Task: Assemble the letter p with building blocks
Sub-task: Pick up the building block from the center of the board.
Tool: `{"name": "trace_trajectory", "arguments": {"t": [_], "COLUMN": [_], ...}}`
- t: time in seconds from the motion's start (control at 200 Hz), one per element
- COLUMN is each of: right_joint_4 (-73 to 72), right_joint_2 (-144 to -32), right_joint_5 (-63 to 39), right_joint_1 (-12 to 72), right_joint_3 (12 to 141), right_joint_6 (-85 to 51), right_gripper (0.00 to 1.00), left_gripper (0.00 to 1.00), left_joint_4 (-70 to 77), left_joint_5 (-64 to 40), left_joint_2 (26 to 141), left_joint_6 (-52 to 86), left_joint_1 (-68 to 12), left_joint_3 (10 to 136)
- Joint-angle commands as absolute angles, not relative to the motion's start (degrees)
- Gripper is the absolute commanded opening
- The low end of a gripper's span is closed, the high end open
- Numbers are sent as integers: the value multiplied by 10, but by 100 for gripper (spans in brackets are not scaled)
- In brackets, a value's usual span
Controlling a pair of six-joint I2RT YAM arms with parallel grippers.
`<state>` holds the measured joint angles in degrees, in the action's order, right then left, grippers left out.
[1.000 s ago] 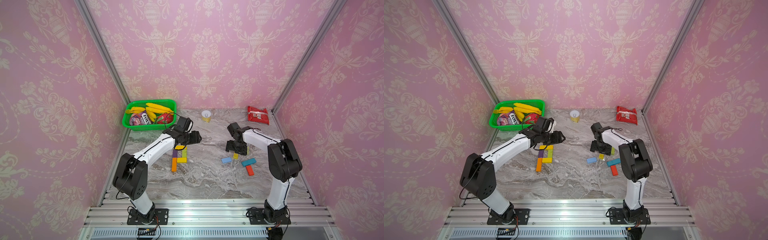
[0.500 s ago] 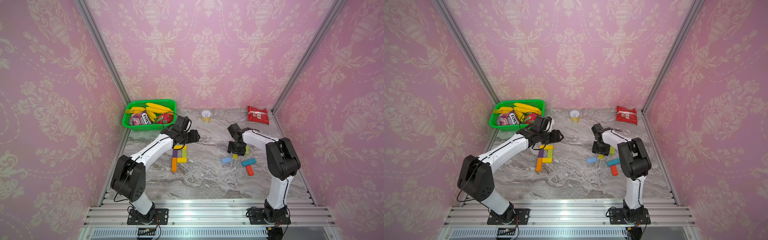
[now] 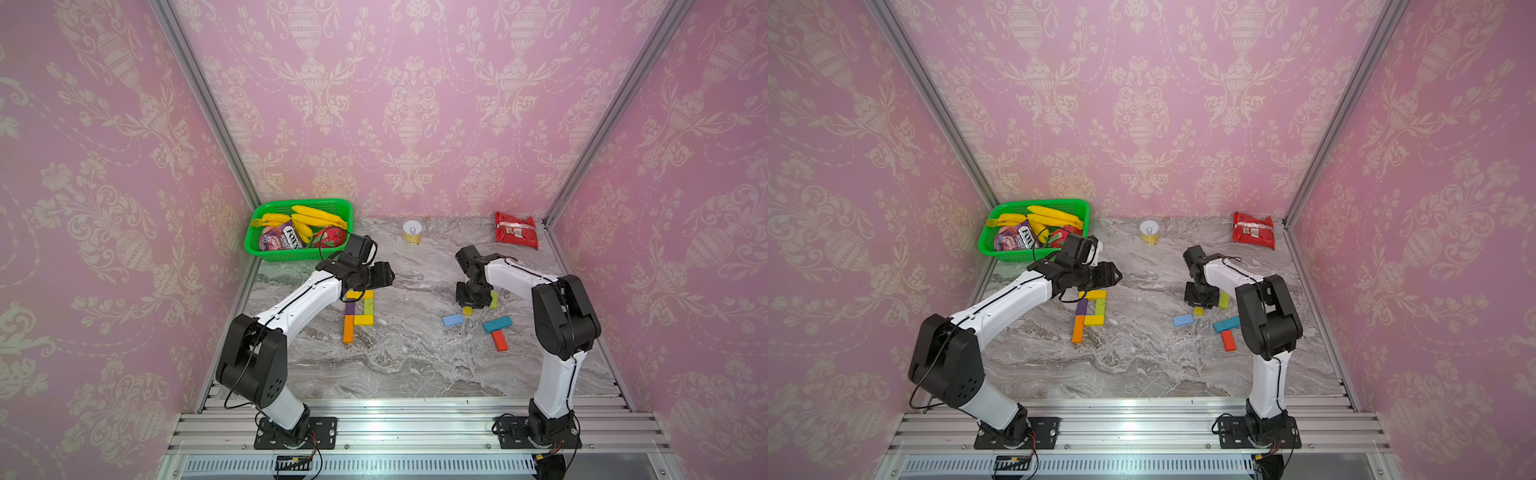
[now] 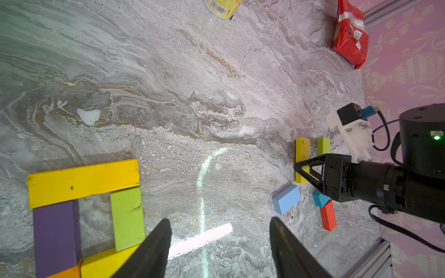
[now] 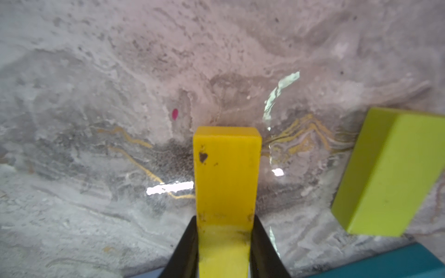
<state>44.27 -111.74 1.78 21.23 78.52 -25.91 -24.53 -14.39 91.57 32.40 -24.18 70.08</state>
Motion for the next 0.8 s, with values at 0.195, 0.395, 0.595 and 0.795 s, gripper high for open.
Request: {"name": "trace_trajectory", "arguments": {"t": [0.195,0.395,0.595,0.795], "right_joint_4": [541,525,460,297], "right_joint_2": [-1161,-1152,-1122,-1044], "right_joint_5": [11,30,127,19], "right_joint_1": [250,287,341,342], "right_joint_3": [965,975,900,774], "right_joint_6": [-73,34,219,383], "right_gripper": [11,13,14,11], "left_gripper": [68,68,68,68], "left_joint_4": [-241,-237,-232,-225], "left_joint_5": [-127,-126,-131,-139], "left_joint_2": [874,846,823,801], "left_joint_6": [314,314,313,317], "left_joint_1": [-223,-208,-192,-175], "left_joint_3": [662,634,608,584]}}
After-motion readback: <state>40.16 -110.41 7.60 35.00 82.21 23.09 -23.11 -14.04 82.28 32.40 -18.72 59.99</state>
